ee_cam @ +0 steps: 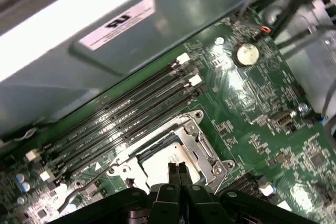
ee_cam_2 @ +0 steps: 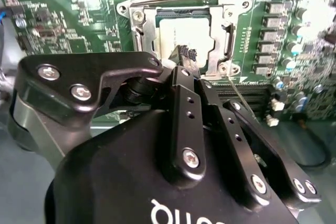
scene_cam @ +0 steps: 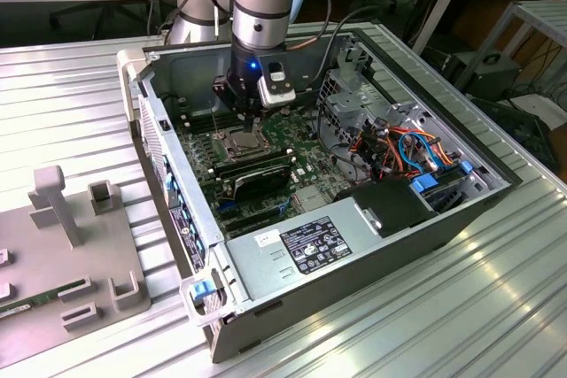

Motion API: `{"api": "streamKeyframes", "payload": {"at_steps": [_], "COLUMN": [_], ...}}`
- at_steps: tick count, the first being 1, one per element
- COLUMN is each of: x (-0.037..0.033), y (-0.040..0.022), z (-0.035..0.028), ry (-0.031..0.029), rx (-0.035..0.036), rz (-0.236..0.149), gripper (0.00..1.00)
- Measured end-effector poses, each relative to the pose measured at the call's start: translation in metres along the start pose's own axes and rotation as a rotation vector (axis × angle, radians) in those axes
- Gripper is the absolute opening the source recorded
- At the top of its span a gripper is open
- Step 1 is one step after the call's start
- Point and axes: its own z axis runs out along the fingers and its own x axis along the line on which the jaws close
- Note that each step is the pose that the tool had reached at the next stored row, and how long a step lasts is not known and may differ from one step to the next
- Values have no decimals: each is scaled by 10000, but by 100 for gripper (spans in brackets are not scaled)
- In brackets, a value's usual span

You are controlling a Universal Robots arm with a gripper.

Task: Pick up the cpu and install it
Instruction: 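Close the cpu cover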

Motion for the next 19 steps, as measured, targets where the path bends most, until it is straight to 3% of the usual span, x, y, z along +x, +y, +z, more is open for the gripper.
{"api": "streamKeyframes", "payload": {"at_steps": [5, 9, 19], "x": [1, 2, 4], "y": [0, 0, 0], "z": [15, 40, 80], "ry": [-4, -10, -18], "rx": [-44, -108, -205], "rz": [-942, -2334, -4424], "gripper": [11, 11, 11]}}
